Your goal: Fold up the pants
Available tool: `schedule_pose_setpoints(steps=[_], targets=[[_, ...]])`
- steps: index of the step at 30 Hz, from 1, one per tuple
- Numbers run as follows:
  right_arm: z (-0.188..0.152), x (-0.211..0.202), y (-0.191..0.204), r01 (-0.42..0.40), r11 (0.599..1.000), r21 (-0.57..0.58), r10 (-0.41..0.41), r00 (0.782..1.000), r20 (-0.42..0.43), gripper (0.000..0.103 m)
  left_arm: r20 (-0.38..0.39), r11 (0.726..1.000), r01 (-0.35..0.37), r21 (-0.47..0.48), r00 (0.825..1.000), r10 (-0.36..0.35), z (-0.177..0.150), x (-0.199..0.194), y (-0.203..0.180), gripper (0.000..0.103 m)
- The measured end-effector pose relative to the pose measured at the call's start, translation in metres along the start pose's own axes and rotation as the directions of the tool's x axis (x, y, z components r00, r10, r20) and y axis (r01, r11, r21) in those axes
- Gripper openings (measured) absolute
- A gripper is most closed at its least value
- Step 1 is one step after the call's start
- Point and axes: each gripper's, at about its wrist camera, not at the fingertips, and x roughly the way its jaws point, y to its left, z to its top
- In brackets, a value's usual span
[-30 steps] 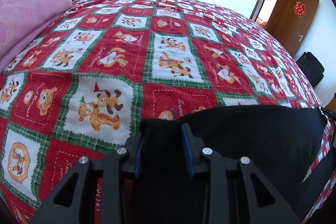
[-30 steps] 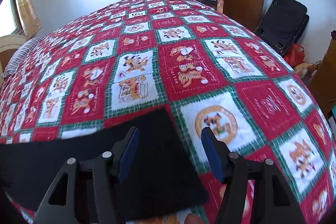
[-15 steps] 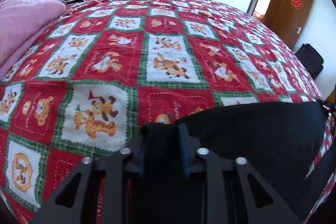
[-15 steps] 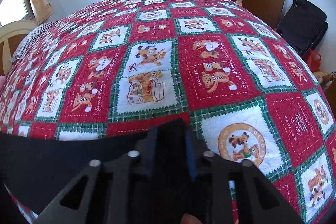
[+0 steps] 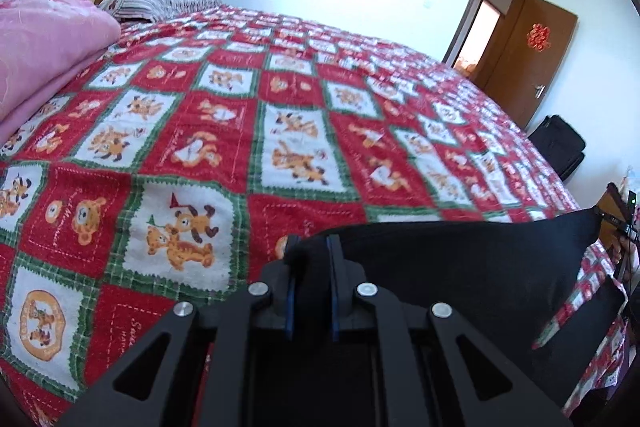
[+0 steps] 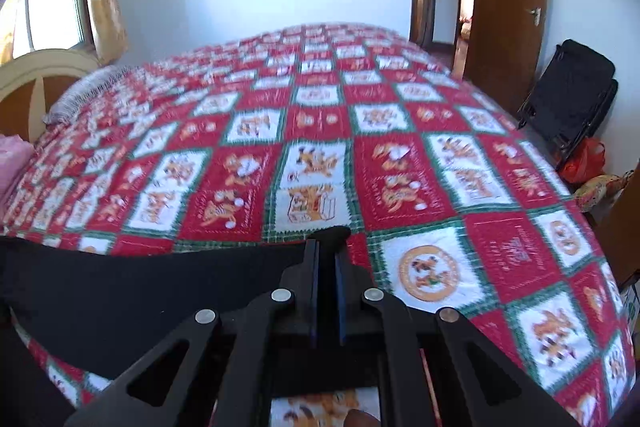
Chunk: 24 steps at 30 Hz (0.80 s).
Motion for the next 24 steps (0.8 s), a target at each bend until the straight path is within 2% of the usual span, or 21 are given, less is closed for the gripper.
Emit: schedule_pose_setpoints(steps=[5, 12, 19, 24], targets=[[-0.009, -0.045, -0.005, -0.036, 0.999, 0.018, 0.034, 0.995, 0.093, 0.006, 0.061, 0.999, 0.049, 0.002, 0.997, -0.049, 0.000, -0.022, -0.004, 0.013], [-0.044, -0.099, -0.020, -0.074, 0.995, 0.073, 0.060, 0.982, 0.177, 0.005, 0.131, 0.994, 0.113, 0.002, 0.985, -0.112, -0.012, -0.053, -0.002, 0.013], [-0.083, -0.145, -0.029, -0.126, 0.986, 0.110, 0.096, 0.965, 0.243, 0.005, 0.190, 0.983, 0.181, 0.031, 0.964, -0.184, -0.035, -0.089, -0.004, 0.013], [-0.116, -0.168, -0.038, -0.144, 0.981, 0.131, 0.106, 0.960, 0.260, 0.005, 0.219, 0.974, 0.223, 0.042, 0.949, -0.227, -0.058, -0.107, -0.001, 0.013]])
